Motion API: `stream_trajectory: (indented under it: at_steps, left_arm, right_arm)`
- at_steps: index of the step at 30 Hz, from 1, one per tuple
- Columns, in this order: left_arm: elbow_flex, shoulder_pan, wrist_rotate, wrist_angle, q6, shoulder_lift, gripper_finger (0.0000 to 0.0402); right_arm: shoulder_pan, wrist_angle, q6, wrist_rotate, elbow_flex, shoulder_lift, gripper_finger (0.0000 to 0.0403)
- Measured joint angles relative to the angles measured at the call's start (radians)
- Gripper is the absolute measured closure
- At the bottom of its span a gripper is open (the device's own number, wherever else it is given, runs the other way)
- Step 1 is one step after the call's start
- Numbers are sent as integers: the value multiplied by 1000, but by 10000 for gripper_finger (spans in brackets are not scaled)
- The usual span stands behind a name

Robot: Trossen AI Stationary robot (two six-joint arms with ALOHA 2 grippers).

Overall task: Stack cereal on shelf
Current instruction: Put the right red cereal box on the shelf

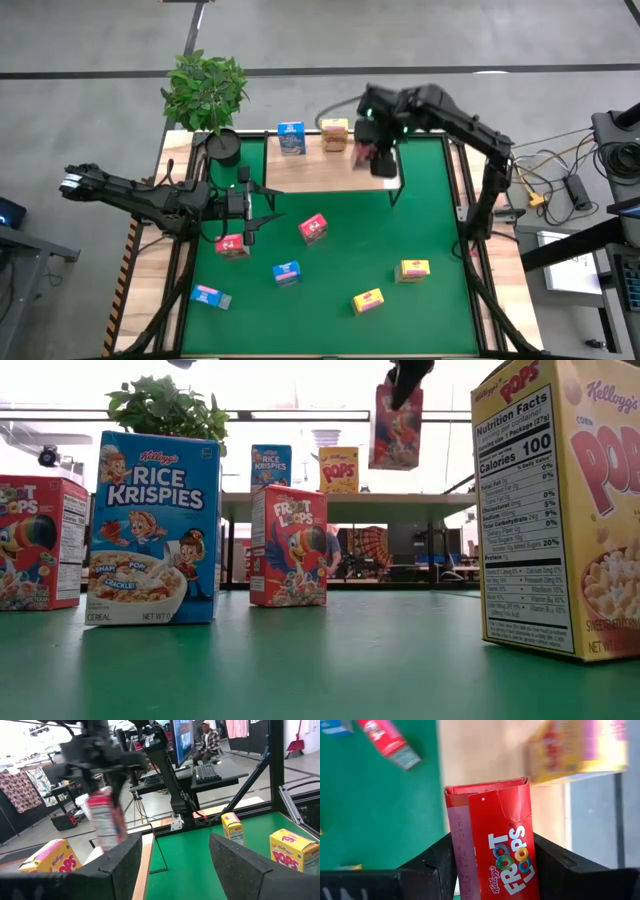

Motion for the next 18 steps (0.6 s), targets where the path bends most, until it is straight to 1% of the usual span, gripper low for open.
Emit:
stream_trajectory:
  at_steps: [3, 9, 12, 18]
  left_arm:
    - [0, 0, 0, 0, 0, 0, 187]
    - [0, 0, 0, 0, 0, 0, 187]
    - [0, 0, 0, 0, 2, 0, 187]
    - [0, 0, 0, 0, 8, 0, 187]
  right_arm:
    - [-75, -3, -48, 0, 17, 0, 220]
    - [-186, 1, -61, 0, 3, -11, 220]
    - [-214, 12, -77, 0, -13, -5, 220]
    - [-230, 33, -150, -1, -26, 28, 220]
